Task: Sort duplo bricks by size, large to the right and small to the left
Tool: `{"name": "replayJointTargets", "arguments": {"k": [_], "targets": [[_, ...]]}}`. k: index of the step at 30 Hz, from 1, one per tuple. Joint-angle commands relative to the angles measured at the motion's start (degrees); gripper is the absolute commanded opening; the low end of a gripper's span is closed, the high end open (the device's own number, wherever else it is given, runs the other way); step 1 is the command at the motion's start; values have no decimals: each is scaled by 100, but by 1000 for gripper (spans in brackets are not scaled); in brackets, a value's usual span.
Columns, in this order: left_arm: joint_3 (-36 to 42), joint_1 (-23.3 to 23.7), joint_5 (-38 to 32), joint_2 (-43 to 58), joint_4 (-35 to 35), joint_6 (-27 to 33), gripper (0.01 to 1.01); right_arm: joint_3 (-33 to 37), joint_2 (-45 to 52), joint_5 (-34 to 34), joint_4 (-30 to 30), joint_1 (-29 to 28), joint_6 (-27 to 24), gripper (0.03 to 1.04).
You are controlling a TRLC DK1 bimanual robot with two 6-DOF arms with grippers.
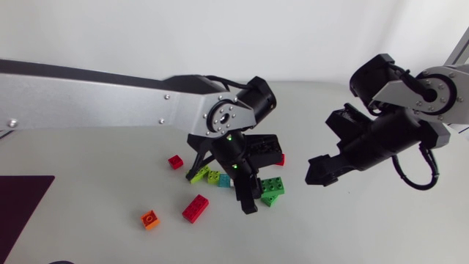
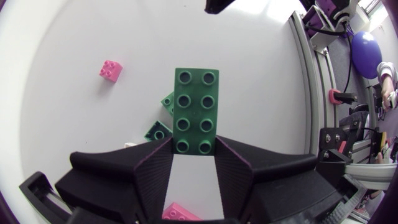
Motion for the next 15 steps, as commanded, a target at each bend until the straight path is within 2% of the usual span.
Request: {"name": "replayJointTargets", "arguments": {"k": [1,6,13,15], "targets": [[289,-174,49,427,-75,-154,336,-91,52,-14,-76,-350,-173,997],[948,-464,40,1113,-304,-154,343,-399,-53,-84,-50,-982,-533,997],[1906,-727,40,1816,-743,-269,359,-654,-167,-146,20,-1378,-753,997],[2178,-754,40,2045,-849,-339,395,-706,-167,-172,38,-1439,-770,997]]}}
